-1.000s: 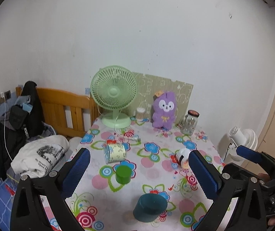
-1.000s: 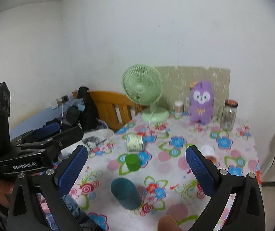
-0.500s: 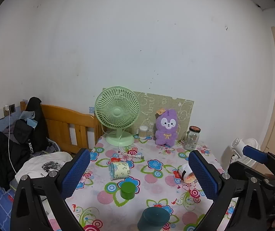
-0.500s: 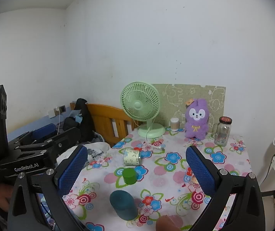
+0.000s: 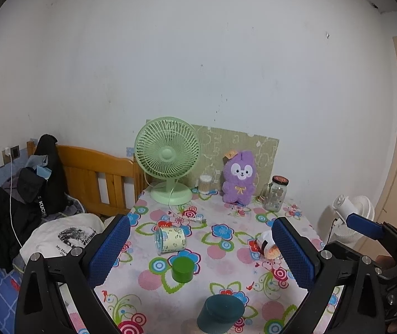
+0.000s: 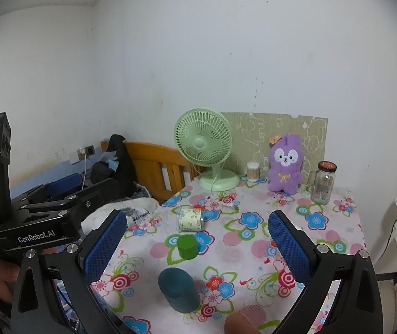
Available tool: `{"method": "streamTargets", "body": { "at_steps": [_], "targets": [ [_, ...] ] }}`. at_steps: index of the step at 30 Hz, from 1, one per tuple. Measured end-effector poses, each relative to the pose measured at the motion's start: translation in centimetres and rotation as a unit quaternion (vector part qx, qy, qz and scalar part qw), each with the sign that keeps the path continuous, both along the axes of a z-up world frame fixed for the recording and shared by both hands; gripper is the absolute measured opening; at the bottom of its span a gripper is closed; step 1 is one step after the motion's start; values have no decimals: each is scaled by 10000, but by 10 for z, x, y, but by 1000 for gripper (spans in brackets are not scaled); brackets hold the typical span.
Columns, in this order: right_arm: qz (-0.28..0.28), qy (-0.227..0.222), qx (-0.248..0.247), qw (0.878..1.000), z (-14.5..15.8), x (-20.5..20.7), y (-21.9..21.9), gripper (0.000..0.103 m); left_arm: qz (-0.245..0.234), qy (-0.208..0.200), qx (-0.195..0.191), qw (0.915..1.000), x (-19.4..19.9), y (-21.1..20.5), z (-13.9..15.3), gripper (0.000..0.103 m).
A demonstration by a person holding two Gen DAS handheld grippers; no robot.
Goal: Flip cup upside down
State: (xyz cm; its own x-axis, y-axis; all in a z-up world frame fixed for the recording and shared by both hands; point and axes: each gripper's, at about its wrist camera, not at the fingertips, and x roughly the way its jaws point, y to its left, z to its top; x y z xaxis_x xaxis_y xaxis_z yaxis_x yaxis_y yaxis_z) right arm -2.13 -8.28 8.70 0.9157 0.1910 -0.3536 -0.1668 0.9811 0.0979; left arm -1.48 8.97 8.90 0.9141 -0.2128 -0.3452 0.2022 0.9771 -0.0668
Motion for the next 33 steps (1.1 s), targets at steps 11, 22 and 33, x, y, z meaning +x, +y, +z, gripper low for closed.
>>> {"method": "streamTargets", "body": {
  "at_steps": [11, 22, 33],
  "targets": [
    [-12, 101, 50, 9999, -4, 3, -1, 103, -22, 140, 41, 9999, 1, -3, -5, 103],
    [-6, 110, 65, 9999, -5, 4, -1, 103, -31, 127, 56, 9999, 1, -5, -7, 103],
    [-2, 127, 91, 9999, -7, 5, -1, 103, -33, 141, 74, 9999, 2, -7, -9, 103]
  ]
}}
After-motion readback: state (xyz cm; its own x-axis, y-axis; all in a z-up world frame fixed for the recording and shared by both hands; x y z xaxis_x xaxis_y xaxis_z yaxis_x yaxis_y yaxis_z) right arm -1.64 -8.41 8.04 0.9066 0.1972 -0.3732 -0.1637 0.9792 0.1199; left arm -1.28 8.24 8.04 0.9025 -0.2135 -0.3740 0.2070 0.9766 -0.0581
